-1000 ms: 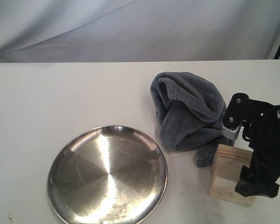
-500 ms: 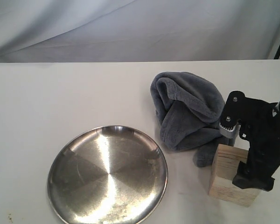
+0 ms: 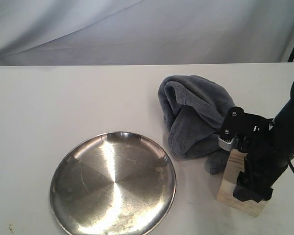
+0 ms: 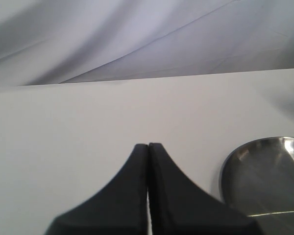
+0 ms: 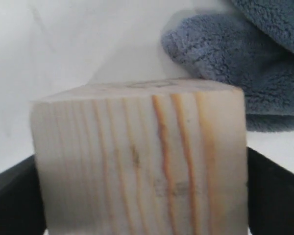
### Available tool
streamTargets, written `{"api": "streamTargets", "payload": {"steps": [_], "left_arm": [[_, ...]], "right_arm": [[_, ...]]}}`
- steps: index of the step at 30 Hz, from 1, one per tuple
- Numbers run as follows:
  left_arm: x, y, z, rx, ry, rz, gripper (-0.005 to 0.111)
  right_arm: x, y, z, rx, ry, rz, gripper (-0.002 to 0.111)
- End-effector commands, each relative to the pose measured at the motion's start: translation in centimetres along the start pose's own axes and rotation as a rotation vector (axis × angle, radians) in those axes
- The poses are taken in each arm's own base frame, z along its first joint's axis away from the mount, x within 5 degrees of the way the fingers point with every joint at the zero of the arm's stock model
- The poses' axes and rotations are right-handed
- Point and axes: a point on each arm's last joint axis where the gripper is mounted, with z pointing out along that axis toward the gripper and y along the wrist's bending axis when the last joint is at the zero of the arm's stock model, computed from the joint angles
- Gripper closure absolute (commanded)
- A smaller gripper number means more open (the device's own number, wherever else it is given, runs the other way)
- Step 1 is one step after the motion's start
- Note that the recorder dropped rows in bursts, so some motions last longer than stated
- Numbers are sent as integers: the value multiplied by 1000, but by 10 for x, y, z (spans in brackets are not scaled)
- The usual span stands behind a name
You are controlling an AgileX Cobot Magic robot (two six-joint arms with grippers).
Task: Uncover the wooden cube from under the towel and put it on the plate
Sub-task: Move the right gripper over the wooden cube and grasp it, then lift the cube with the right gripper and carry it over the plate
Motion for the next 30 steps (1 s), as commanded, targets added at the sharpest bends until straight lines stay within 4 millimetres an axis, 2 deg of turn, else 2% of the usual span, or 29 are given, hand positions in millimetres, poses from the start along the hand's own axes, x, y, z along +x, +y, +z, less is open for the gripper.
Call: {"api": "streamTargets", "payload": {"steps": [1, 6, 7, 20, 30], "left_arm": [[0, 0, 0, 4, -8, -8, 107], [0, 0, 0, 4, -8, -8, 107], [0, 0, 0, 4, -8, -8, 107], [0, 0, 0, 4, -8, -8, 107], [0, 0, 0, 4, -8, -8, 107]], "right_arm": [[-1, 1, 1, 0, -5, -13, 58], [1, 3, 1, -29, 18, -14, 103], [1, 3, 0, -34, 21, -14, 108], [1, 7, -6, -47, 16, -9, 108], [-6, 24, -57, 10, -215, 41, 108]]}}
